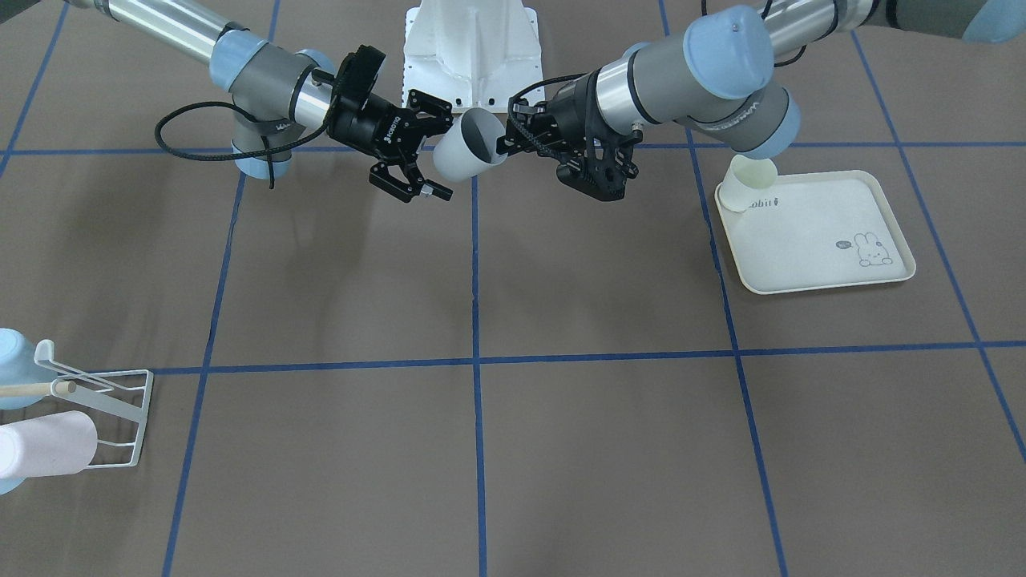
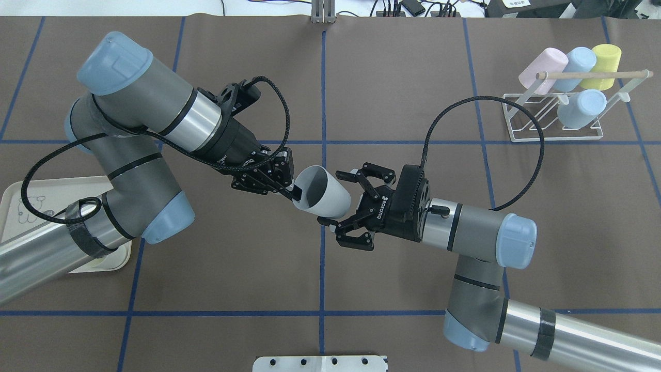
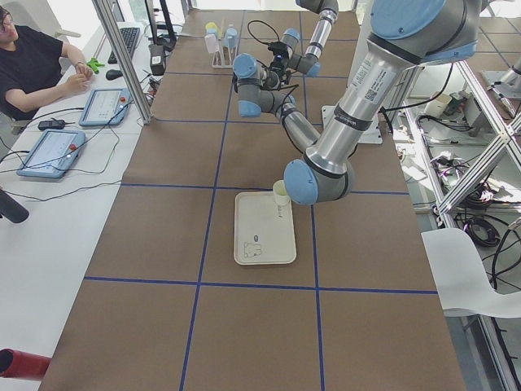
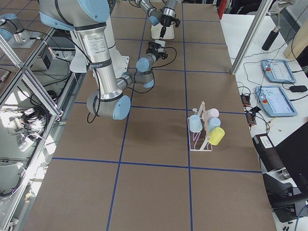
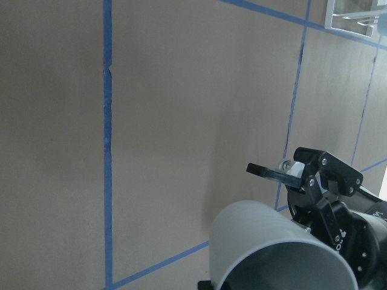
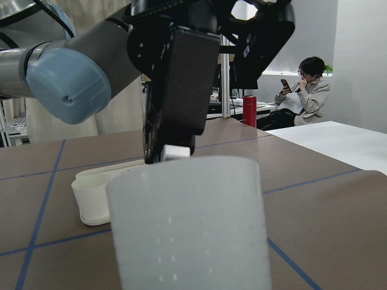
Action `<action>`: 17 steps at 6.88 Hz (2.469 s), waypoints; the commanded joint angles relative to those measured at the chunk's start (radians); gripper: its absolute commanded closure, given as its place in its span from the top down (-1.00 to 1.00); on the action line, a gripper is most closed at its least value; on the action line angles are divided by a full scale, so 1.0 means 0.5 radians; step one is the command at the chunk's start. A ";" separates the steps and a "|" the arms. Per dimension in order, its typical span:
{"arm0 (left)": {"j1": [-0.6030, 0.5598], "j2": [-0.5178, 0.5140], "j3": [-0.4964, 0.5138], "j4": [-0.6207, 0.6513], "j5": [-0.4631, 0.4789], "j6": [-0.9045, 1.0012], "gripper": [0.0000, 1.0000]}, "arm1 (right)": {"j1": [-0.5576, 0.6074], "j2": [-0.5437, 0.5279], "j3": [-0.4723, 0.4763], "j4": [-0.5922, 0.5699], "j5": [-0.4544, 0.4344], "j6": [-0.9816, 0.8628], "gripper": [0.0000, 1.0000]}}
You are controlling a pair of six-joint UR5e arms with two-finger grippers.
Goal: Transfer IKEA cup to right arm and place on rack
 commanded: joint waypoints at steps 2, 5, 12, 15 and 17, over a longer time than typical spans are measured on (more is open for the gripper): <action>0.005 0.000 0.003 -0.006 0.000 0.000 -1.00 | 0.001 -0.003 0.003 0.000 0.000 -0.003 0.41; 0.002 0.000 0.003 -0.006 0.000 0.003 -1.00 | -0.005 -0.006 0.009 0.000 0.000 -0.003 -0.13; -0.233 0.067 -0.022 0.006 0.028 0.018 1.00 | 0.126 -0.113 0.027 -0.311 0.024 -0.198 -0.67; -0.326 0.236 -0.040 0.213 0.245 0.302 1.00 | 0.356 -0.226 0.240 -0.976 0.043 -0.584 -1.00; -0.436 0.297 -0.290 0.880 0.432 0.853 1.00 | 0.436 -0.273 0.758 -1.983 0.037 -1.056 -0.99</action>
